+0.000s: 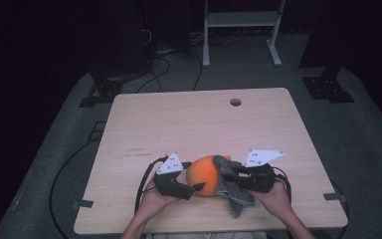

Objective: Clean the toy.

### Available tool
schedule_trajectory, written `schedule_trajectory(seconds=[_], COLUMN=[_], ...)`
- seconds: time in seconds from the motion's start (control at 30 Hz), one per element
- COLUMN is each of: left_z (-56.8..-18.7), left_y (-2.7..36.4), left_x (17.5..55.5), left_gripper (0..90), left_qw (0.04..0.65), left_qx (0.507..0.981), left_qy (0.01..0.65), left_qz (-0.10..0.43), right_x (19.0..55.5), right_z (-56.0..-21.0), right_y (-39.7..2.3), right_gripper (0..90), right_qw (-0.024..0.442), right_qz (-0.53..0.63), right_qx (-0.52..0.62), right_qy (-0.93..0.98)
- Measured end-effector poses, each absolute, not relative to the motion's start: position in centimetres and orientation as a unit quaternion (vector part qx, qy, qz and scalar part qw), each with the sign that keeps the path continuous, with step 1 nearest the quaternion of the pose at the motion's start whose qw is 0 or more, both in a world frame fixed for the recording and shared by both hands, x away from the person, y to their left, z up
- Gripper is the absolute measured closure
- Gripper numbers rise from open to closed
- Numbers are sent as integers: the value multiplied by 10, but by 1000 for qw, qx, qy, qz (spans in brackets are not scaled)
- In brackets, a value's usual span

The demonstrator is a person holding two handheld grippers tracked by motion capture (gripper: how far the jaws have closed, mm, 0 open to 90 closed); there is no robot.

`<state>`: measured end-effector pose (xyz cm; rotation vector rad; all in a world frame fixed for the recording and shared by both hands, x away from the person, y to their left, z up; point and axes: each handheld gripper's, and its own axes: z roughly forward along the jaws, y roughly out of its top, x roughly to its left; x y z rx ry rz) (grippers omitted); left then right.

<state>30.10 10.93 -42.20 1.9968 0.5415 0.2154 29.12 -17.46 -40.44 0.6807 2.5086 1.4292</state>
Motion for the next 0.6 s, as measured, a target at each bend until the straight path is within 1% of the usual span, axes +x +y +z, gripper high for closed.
schedule_trajectory(seconds=[0.03,0.07,0.1,0.13,0.23,0.3,0.33,0.43,0.47,0.5,0.53,0.6], left_z=[-422,-422,-422,-422,-421,-423,-423,-422,-423,-423,-423,-422], left_y=[108,106,106,105,103,106,107,109,108,106,104,100], left_x=[300,299,296,293,287,287,288,293,294,292,291,287], left_gripper=[133,148,209,249,305,308,301,188,174,181,230,298], left_qw=[505,500,501,500,486,487,493,511,512,512,514,508], left_qx=[829,831,831,834,844,842,839,828,828,828,827,832], left_qy=[225,222,214,203,173,175,182,206,207,204,203,186], left_qz=[88,100,111,117,146,149,139,106,101,104,108,124], right_x=[290,288,284,281,278,283,287,291,292,292,291,287], right_z=[-405,-402,-398,-393,-382,-383,-386,-395,-397,-397,-394,-387], right_y=[-172,-168,-164,-159,-148,-147,-151,-163,-165,-167,-168,-164], right_gripper=[754,752,752,751,750,750,750,753,754,754,755,755], right_qw=[80,84,97,105,114,112,108,95,94,92,90,97], right_qz=[477,473,469,470,472,469,471,475,474,473,475,480], right_qx=[221,216,211,201,179,179,184,203,206,208,208,195], right_qy=[847,850,852,853,855,858,856,851,851,851,850,850])
